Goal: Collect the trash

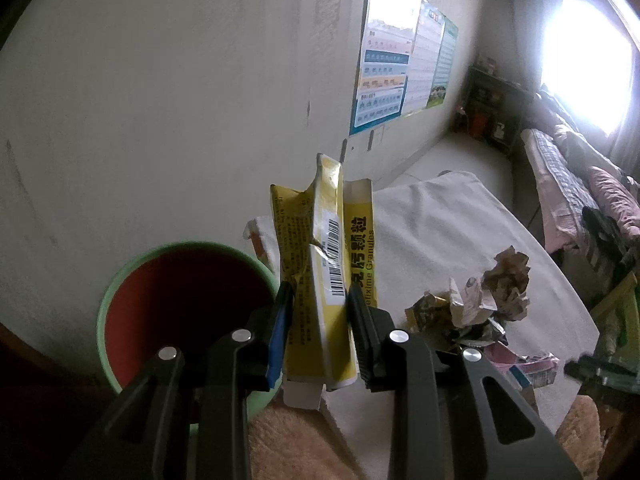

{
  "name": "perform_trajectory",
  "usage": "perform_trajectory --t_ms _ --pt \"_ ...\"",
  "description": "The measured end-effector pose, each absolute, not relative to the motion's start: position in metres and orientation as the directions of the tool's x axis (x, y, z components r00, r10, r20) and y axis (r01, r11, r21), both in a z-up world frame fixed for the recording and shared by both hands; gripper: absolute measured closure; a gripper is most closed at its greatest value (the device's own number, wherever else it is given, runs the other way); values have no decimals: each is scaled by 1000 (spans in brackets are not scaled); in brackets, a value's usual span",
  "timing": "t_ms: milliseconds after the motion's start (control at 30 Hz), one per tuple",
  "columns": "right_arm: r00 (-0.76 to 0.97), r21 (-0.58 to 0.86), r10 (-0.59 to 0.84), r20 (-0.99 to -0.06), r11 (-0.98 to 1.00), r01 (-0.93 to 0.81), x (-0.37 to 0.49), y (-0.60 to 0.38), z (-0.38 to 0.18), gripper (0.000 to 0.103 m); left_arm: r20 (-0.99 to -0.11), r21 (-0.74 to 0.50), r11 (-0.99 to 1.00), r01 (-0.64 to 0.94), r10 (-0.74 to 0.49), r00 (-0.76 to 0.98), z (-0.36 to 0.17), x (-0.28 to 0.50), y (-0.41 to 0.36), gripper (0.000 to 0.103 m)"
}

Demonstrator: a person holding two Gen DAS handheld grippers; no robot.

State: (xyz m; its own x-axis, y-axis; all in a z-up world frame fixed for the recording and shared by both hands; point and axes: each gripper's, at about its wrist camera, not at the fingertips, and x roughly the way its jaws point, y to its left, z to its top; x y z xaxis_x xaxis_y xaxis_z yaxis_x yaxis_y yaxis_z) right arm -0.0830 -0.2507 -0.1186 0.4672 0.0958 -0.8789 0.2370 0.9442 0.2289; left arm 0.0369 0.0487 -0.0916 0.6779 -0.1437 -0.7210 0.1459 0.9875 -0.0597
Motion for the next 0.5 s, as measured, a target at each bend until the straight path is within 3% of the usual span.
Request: perform_trajectory --t_ms 200,267,333,500 --pt "397 269 173 -902 942 202 -97 -236 -147 49 -737 -59 986 155 -148 660 -95 40 44 76" --pt "394 281 200 -897 947 159 -94 -226 -150 38 -742 -53 986 160 -146 654 -96 40 42 76" --pt "387 298 229 -893 946 130 -90 -220 -152 34 -746 -50 985 162 -145 650 -96 40 41 76" --pt "370 338 279 -886 936 103 -90 -213 -157 34 -736 -39 985 167 -141 662 -90 34 39 76"
